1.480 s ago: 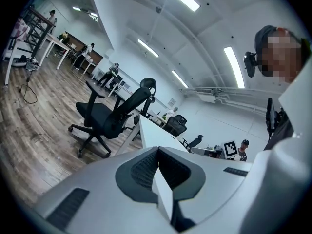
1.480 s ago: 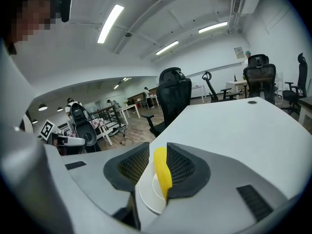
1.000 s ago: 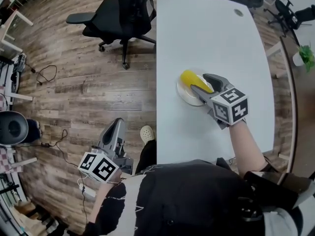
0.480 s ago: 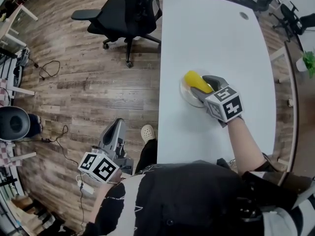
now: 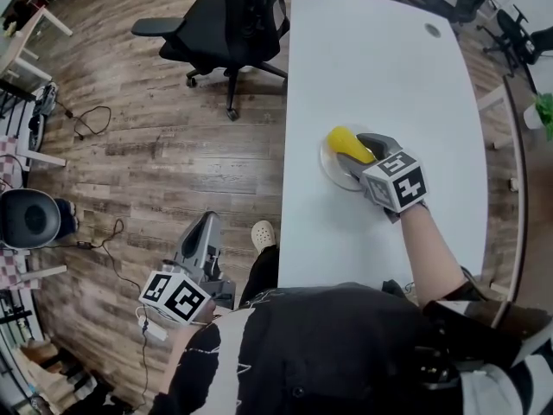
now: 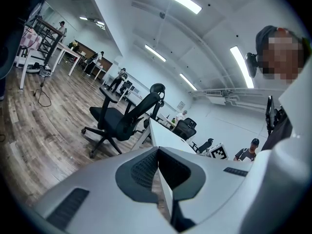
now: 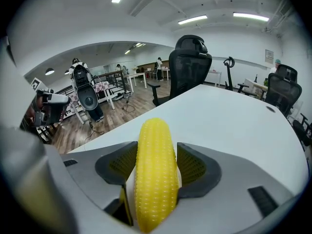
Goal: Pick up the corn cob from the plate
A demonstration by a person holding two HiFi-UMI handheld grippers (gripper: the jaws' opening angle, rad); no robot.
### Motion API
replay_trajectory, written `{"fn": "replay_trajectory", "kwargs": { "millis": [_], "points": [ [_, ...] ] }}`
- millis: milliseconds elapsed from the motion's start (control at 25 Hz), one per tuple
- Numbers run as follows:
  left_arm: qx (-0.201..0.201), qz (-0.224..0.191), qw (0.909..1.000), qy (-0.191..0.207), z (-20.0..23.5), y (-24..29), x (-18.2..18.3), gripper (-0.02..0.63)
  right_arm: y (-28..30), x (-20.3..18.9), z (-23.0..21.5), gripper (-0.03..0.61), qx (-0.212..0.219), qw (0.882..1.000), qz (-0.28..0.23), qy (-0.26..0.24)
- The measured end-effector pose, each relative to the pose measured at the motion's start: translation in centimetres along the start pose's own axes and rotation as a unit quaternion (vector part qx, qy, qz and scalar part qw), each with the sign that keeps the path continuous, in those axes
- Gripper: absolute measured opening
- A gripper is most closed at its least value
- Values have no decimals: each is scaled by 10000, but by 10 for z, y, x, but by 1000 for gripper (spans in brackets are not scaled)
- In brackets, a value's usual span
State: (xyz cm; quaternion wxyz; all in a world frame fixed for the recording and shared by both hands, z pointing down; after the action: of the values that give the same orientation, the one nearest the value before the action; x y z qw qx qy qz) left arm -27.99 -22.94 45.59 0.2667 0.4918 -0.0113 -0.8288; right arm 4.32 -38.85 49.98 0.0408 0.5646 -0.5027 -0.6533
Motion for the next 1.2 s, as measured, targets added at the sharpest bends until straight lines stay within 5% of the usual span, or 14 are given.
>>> {"fn": "replay_trajectory", "kwargs": {
  "millis": [1200],
  "points": [
    [107,-158,9995,-234,-1,-21,-6,12,15,-6,7,267,-25,9970,498,-588]
  ]
}}
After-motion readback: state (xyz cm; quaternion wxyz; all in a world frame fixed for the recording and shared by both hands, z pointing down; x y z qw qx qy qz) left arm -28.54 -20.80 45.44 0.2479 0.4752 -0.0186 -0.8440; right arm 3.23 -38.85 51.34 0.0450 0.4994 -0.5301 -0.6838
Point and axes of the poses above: the fingertips, and each gripper's own axes: y forward along the fingers, z to its left, x out of its top, the point moved 6 cm from there along -y, backward along the fingers, and after that the axes turned 6 degrees about y, right-handed, at the moved point
